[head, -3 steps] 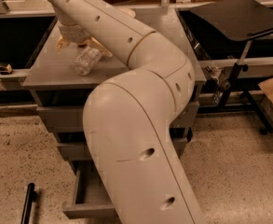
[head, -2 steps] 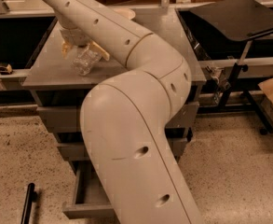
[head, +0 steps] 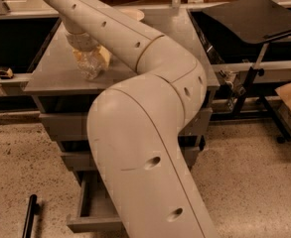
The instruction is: Place water bottle into bottom drawer
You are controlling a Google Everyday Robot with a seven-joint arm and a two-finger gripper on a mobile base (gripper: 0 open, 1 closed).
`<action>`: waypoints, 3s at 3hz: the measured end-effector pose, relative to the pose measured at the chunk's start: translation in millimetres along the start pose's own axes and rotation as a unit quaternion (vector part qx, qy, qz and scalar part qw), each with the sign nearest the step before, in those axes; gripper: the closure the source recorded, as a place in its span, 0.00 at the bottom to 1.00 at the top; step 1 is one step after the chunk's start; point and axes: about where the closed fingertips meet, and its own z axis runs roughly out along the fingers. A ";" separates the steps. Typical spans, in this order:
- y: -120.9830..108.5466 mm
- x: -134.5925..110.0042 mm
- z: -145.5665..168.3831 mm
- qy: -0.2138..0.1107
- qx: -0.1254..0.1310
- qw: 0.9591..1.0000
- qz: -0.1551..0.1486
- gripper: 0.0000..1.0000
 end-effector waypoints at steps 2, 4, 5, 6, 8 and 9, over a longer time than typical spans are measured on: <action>89.5 -16.4 -35.4 -0.077 0.044 0.982 0.168 1.00; 193.2 -88.8 -45.5 -0.140 0.056 0.927 0.344 1.00; 237.6 -131.3 -36.6 -0.149 0.008 0.897 0.417 1.00; 266.3 -162.6 -32.8 -0.135 -0.041 0.874 0.465 1.00; 267.8 -205.2 2.7 -0.198 -0.039 0.851 0.484 1.00; 268.0 -204.4 2.4 -0.196 -0.039 0.852 0.484 1.00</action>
Offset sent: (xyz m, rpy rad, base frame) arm -0.0901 -0.1643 0.0413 0.2173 0.2493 -0.5200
